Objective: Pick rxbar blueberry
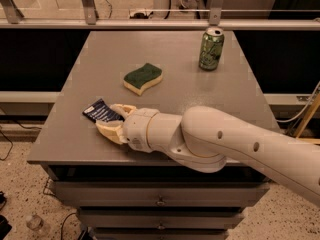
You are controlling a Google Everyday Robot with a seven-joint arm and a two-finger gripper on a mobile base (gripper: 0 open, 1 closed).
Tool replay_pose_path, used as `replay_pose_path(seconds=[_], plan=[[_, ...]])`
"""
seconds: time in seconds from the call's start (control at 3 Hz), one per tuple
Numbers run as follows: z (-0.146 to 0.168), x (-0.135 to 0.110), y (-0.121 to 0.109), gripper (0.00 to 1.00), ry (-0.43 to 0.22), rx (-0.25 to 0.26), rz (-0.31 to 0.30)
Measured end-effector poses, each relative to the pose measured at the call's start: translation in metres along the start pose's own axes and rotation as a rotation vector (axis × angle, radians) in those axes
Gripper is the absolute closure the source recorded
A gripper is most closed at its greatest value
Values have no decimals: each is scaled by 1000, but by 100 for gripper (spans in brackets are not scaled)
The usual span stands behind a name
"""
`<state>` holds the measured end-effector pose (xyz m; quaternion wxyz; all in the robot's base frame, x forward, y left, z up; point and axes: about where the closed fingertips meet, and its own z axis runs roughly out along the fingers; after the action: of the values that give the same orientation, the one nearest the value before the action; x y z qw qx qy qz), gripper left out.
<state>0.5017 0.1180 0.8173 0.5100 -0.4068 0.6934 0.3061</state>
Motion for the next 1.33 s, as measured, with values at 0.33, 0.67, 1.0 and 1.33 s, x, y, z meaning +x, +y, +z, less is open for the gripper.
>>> replay_pose_path(seconds=[0.33, 0.67, 1.0, 1.33], plan=[[-4, -10, 2, 100, -11, -50, 5], [-23, -39, 3, 100, -20, -107, -17], [-51, -78, 4, 100, -41, -145, -63], [-74, -112, 2, 100, -50, -183, -116]])
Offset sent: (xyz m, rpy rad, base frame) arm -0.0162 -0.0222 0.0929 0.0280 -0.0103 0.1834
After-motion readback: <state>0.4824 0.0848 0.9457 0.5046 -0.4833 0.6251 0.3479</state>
